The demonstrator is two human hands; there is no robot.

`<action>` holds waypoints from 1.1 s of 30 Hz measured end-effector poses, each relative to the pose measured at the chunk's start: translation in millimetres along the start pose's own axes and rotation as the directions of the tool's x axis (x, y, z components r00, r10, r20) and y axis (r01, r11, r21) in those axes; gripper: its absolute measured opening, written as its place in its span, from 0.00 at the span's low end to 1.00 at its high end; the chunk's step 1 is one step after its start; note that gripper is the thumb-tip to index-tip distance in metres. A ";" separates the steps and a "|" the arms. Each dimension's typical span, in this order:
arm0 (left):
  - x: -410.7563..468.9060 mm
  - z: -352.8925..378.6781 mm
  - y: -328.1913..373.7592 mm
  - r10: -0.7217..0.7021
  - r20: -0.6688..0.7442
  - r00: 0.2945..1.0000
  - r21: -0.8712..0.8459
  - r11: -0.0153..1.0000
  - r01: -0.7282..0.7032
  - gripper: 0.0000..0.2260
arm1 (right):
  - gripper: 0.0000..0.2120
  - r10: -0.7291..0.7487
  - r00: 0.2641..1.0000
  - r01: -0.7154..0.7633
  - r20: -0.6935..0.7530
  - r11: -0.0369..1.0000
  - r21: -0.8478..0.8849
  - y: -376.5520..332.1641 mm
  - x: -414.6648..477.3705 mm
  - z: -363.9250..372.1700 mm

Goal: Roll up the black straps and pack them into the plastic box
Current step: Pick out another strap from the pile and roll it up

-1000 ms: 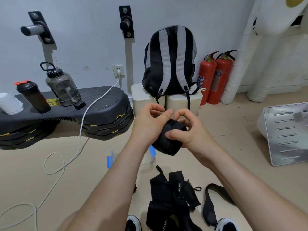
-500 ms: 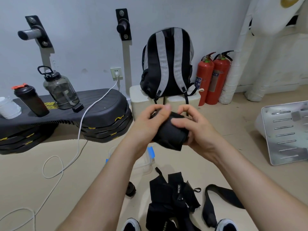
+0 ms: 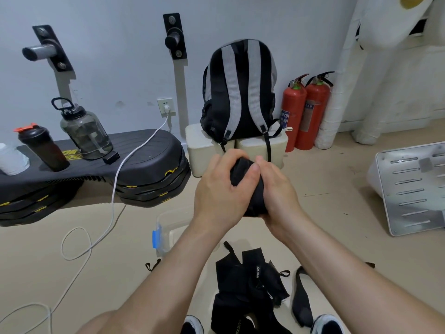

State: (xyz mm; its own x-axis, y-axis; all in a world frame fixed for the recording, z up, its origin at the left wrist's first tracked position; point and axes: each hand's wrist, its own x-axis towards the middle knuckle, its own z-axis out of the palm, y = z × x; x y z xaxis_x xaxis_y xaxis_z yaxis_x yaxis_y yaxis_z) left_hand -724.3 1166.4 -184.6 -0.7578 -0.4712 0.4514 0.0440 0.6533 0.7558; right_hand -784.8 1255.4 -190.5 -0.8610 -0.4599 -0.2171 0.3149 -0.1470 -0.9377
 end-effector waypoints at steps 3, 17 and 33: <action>6.2 -10.9 1.5 -0.059 0.085 0.995 0.026 0.998 0.057 0.06 | 0.16 0.046 0.998 -0.046 0.040 0.999 -0.018 -3.9 1.6 4.4; -1.5 -131.1 -32.0 -0.351 0.122 0.928 0.439 0.858 0.267 0.18 | 0.13 0.081 0.920 0.220 0.383 0.701 -0.679 -6.9 -19.5 65.6; -171.8 -114.7 -308.7 -0.772 0.117 0.624 0.466 0.598 0.652 0.25 | 0.15 0.541 0.826 -0.233 0.159 0.584 -0.778 261.1 50.3 120.8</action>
State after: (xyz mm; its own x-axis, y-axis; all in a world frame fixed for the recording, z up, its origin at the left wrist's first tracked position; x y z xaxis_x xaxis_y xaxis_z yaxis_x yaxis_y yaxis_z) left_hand -533.0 977.7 -441.0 -0.5830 -0.7297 -0.3573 -0.7715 0.3595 0.5249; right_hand -697.6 1088.1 -413.5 -0.4769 -0.5988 -0.6434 0.0734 0.7024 -0.7080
